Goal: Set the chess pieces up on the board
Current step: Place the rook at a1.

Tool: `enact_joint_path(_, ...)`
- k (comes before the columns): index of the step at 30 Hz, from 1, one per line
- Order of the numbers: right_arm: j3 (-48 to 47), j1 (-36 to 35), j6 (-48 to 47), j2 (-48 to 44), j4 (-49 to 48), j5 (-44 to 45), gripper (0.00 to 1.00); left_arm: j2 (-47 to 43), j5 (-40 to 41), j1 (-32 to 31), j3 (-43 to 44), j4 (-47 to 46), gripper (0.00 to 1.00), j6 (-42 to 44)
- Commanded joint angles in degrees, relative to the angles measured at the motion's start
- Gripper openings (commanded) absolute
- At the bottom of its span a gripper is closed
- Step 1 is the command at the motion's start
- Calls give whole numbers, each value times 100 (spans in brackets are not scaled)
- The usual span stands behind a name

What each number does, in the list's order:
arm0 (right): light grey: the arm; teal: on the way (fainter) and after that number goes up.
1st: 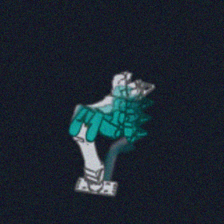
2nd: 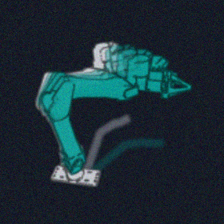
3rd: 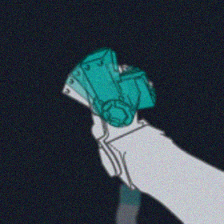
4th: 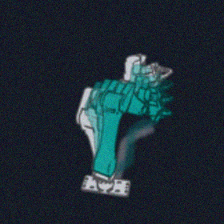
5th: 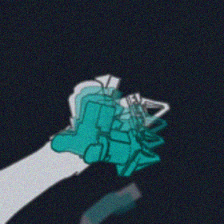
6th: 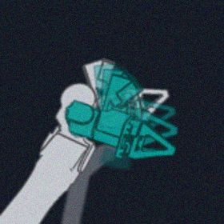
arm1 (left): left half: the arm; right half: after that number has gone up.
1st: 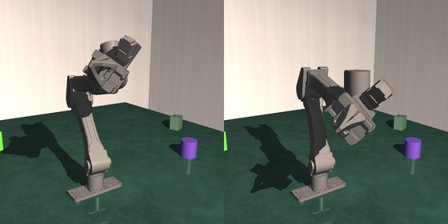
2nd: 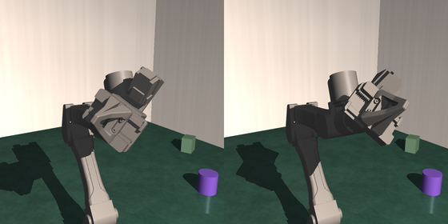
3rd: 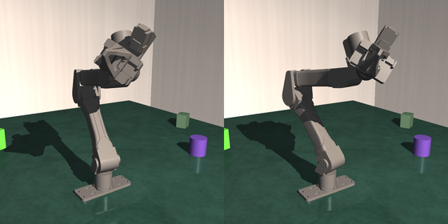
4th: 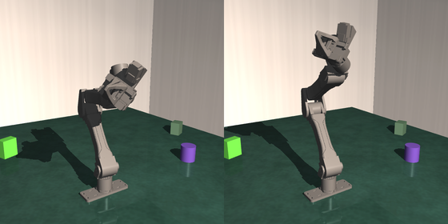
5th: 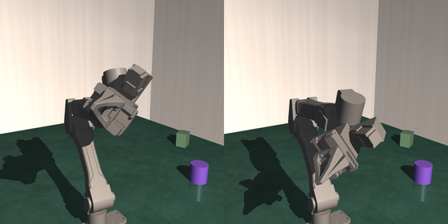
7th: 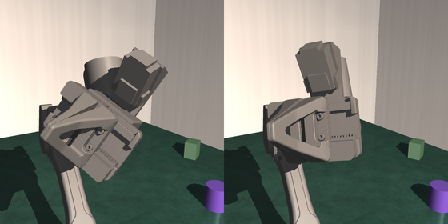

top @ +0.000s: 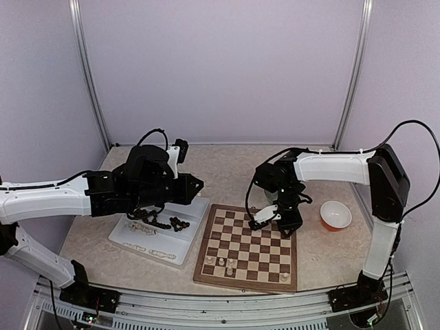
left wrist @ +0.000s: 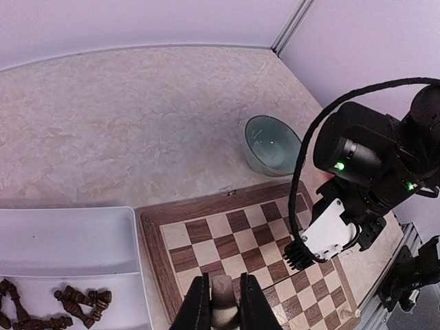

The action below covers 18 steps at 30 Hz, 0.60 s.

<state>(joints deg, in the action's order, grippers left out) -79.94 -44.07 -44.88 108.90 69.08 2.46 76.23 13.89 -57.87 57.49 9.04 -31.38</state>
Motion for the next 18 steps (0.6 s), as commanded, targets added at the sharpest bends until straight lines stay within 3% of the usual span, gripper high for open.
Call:
enact_joint_path(1,25,94,67,-279,-61,-231,30,71,-86,39,-63,-91,0,88)
enact_joint_path(13,296,220,138,-292,-210,-3,26,190,-171,44,4,-78,0,88)
enact_joint_path(18,243,281,164,-299,-155,-29,16,200,-179,39,-1,-86,0,87)
